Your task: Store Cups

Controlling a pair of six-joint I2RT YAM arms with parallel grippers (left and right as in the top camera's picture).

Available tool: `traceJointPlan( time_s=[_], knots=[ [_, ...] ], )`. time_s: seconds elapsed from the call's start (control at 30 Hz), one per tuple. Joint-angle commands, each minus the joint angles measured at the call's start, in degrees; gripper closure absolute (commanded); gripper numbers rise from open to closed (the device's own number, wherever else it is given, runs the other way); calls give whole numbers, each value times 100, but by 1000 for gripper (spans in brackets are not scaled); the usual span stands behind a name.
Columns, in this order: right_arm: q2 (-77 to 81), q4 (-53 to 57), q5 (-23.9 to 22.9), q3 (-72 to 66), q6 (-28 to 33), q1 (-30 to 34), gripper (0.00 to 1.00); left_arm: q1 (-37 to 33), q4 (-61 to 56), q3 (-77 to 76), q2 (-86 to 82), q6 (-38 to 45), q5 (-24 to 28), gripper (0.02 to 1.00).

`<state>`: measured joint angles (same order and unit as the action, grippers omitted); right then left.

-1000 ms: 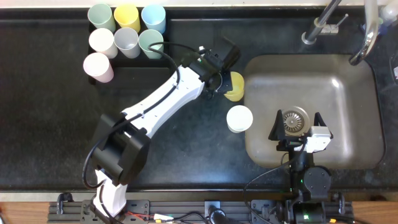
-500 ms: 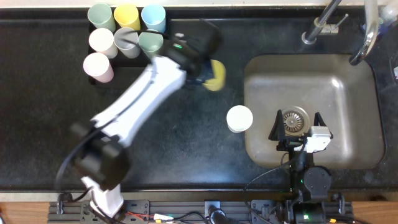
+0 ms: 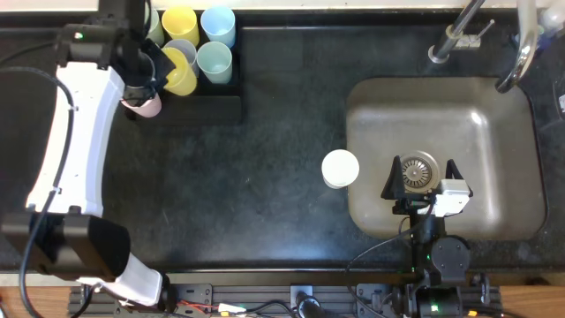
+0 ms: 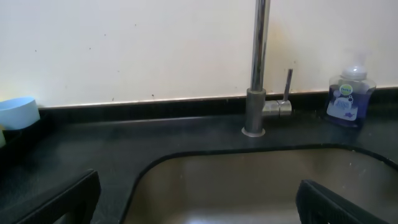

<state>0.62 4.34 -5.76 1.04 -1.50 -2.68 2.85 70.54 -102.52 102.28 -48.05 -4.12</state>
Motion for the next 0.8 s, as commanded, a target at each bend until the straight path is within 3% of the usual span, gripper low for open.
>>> traceJointPlan(
  time_s=[0.03, 0.8],
  knots=[
    [-42, -26, 37, -76, -26, -31, 5, -39, 22, -24, 179, -42, -35, 982],
    [-42, -26, 37, -76, -26, -31, 5, -199, -114, -20, 970, -46, -160, 982]
  ],
)
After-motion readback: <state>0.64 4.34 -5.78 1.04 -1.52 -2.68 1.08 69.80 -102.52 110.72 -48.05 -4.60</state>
